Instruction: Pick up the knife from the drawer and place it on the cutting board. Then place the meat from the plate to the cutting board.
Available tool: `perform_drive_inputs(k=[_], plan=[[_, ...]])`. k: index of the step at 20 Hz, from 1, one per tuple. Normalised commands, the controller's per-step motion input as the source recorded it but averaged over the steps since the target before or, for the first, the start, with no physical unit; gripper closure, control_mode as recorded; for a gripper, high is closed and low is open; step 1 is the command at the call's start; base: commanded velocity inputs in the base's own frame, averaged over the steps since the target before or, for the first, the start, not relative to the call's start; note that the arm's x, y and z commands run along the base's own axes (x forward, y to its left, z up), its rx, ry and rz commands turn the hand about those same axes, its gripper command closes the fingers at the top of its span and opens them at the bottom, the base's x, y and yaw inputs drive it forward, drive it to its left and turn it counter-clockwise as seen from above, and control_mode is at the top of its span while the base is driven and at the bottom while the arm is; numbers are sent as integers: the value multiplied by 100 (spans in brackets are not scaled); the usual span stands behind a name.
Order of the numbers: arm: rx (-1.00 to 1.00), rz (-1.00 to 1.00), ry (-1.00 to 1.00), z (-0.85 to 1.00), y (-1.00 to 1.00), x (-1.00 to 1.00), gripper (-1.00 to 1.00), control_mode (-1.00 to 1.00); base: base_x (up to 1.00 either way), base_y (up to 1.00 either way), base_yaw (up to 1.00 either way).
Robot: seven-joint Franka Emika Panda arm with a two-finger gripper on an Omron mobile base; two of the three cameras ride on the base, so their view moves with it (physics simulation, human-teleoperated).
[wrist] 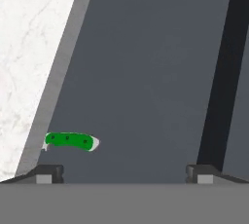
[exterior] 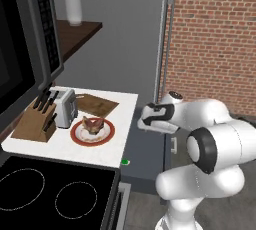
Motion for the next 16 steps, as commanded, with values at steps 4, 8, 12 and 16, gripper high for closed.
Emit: perform_drive_inputs(k=[4,8,12,16], plan=[[0,-3,1,-41,1,13,-100,-100,0,0,0],[0,-4,0,-35,0,4,-100,-100,0,0,0],[-1,-4,0,-40,0,13,-100,-100,0,0,0],[-2,-4,0,-35,0,11,-100,-100,0,0,0]])
